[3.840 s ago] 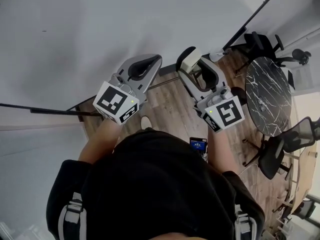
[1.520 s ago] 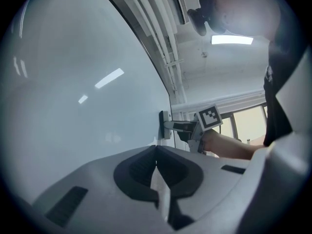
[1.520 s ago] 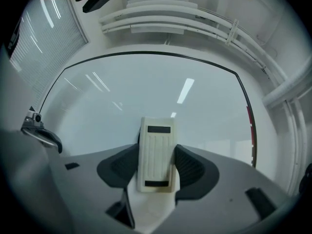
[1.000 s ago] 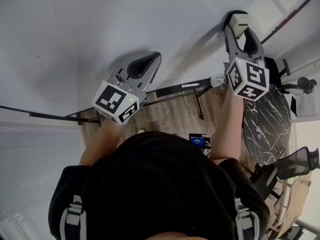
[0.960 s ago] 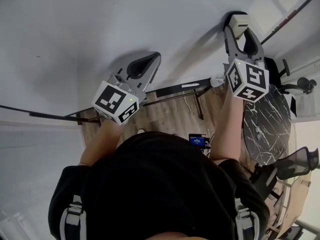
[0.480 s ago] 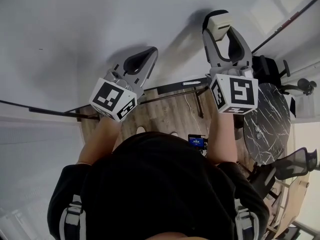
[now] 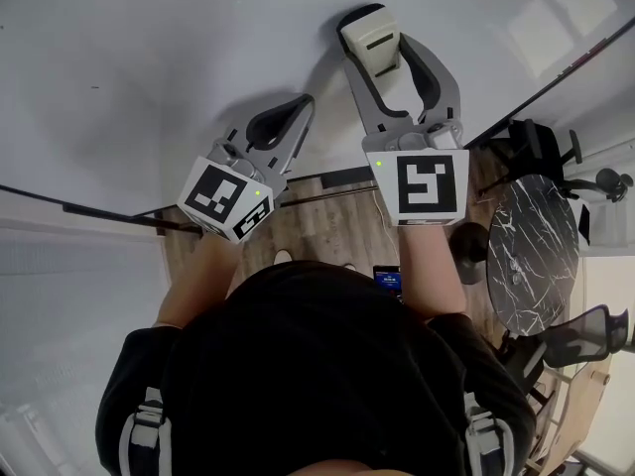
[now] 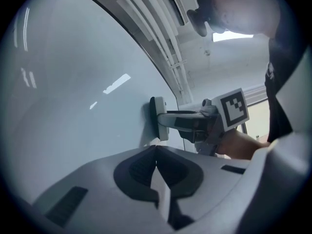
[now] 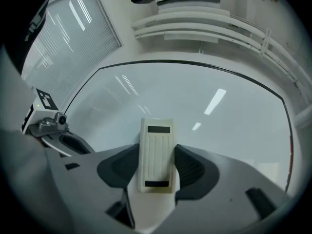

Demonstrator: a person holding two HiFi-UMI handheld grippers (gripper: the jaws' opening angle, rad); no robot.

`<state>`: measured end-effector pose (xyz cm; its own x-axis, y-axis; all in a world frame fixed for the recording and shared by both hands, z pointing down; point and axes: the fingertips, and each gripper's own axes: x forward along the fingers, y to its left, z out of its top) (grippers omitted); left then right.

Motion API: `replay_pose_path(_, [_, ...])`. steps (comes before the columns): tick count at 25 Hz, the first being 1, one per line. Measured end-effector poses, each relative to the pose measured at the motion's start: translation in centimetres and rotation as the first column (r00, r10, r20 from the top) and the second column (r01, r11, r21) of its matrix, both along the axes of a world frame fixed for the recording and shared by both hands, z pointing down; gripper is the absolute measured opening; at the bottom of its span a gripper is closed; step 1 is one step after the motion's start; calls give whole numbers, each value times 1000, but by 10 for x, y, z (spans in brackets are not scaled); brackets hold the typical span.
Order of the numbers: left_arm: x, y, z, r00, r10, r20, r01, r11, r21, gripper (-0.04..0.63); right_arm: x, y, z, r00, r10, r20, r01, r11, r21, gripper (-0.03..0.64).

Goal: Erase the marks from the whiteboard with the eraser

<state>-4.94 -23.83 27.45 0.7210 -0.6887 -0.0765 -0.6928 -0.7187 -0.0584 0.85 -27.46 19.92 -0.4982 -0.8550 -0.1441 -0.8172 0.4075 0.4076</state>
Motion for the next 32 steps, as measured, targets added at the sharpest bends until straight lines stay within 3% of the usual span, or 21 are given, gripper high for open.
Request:
replay_pose_path(13, [-1, -10, 5, 1000, 6, 6, -6, 1000, -9, 5, -2, -11, -5, 999, -18, 36, 18, 1000, 13, 233])
replay_pose_path(32, [14, -20, 10, 1000, 16, 11, -16, 1000, -16, 5, 82, -38, -7, 988, 124, 94, -126, 992, 7, 233])
